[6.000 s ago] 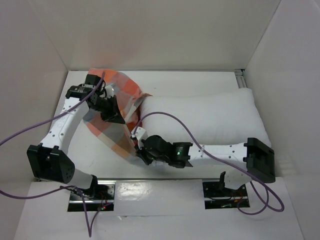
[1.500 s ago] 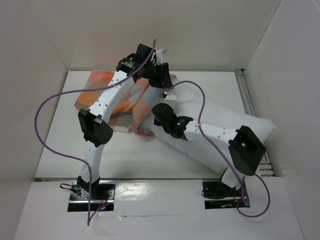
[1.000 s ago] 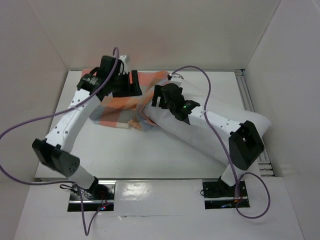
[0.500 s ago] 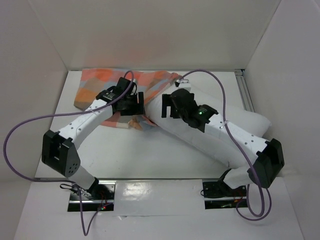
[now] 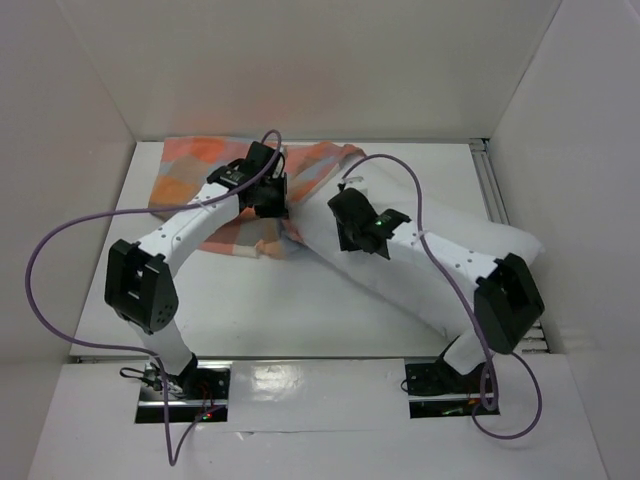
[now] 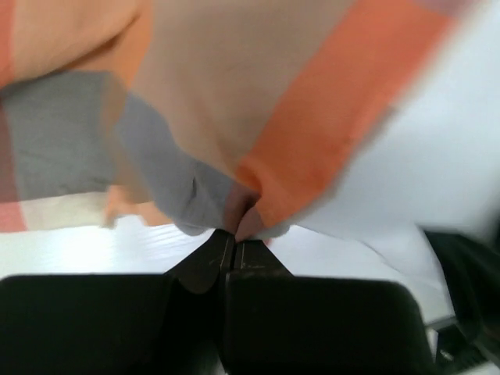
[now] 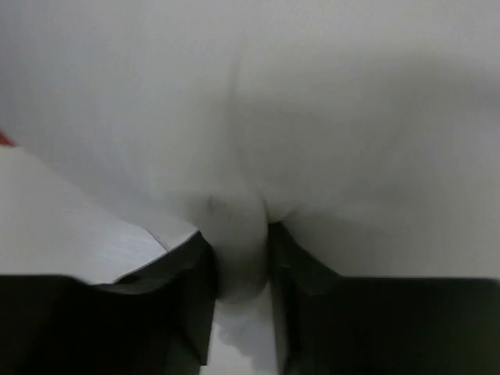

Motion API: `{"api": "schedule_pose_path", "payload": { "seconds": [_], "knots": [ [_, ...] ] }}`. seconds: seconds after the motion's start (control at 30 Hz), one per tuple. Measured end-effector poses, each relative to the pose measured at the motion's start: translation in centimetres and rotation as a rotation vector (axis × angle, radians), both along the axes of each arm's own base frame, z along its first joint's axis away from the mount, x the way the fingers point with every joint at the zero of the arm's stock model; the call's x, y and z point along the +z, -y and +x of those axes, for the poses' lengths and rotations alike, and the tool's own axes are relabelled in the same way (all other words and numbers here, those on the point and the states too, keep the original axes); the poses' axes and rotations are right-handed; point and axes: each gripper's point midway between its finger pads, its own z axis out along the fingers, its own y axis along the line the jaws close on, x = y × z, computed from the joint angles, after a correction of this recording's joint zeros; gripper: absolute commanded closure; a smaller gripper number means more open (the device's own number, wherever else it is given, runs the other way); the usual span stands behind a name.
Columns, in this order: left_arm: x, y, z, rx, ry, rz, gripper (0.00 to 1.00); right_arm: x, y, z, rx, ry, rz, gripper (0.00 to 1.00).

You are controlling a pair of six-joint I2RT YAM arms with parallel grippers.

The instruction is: Put the pillow into the pillowcase

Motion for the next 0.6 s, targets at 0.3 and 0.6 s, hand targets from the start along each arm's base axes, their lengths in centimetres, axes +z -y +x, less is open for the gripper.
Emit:
{"api": "schedule_pose_path", "payload": {
  "seconds": [0.3,0.6],
  "knots": [
    [13.3,6.6,-0.3,-0.286,0.212,-0.141,1.00,4.6,0.9,9.2,-0.108,0.058,0.142,1.00],
    [12.0,9.1,-3.5,-0.453,0.125,-0.203,1.00,5.8,-0.5,9.9,-0.090,0.102,0.295,1.00]
  ]
}}
